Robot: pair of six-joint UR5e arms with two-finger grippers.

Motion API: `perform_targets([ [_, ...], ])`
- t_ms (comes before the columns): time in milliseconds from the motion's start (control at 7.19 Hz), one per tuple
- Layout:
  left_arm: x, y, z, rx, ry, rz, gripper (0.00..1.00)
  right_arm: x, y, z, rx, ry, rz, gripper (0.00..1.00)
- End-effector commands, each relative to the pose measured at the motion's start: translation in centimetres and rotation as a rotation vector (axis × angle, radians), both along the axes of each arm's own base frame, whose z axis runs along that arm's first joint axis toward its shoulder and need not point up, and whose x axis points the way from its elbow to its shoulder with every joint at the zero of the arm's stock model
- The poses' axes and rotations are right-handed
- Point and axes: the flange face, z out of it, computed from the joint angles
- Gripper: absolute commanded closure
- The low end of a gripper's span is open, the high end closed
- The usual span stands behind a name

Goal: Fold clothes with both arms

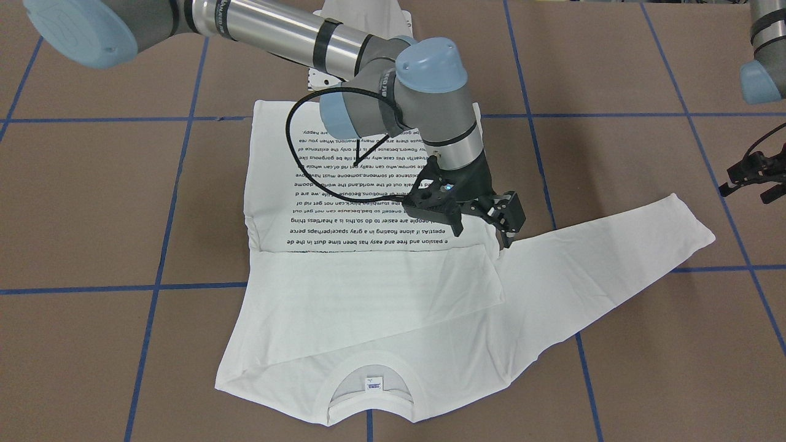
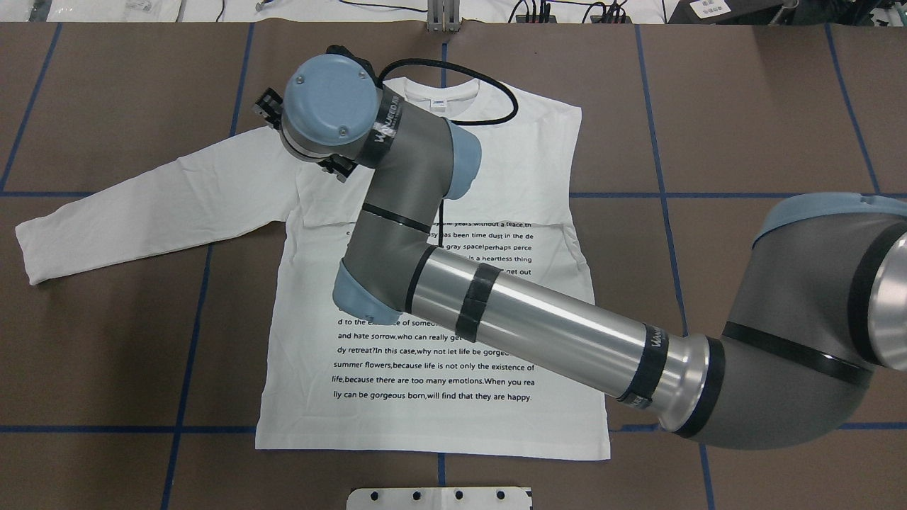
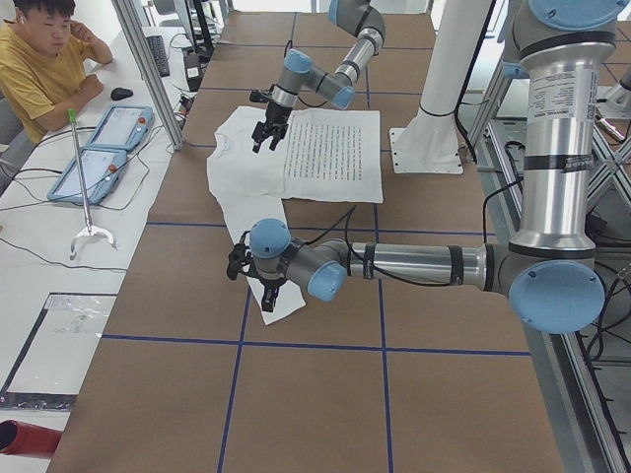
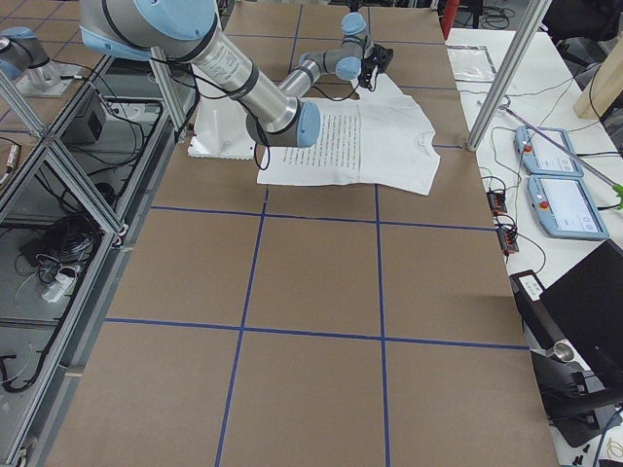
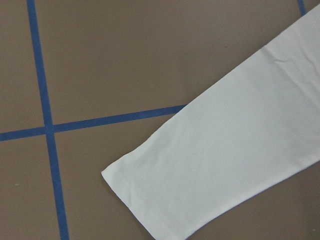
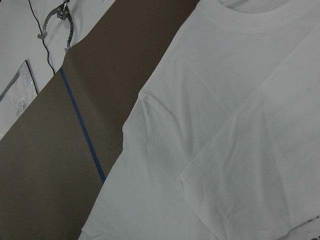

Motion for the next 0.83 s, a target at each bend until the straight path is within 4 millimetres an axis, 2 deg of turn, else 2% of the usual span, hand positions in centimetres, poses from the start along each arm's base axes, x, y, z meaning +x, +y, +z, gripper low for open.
perform_targets([
  [0, 1.6, -1.3, 2.1, -0.08, -0.009, -0.007, 0.08, 6.3, -0.4, 5.2, -0.063, 0.026, -0.043, 0.0],
  [139, 2.9, -3.2, 2.7, -0.09, -0.014, 0.004, 0.11, 8.1, 0.1, 6.7, -0.04, 0.02, -0.061, 0.0],
  [278, 4.3, -4.3, 3.1, -0.062, -0.006, 0.022, 0.11, 8.6, 0.4, 7.3, -0.039, 0.021, -0.062, 0.0],
  [556, 6.0, -5.1, 5.2, -0.036, 0.002, 0.046, 0.13, 8.6, 0.4, 8.6, -0.043, 0.034, -0.062, 0.0],
  [696, 6.9, -4.8, 5.5, -0.042, 0.0, 0.062, 0.14, 8.8, 0.3, 8.6, -0.043, 0.034, -0.059, 0.0],
])
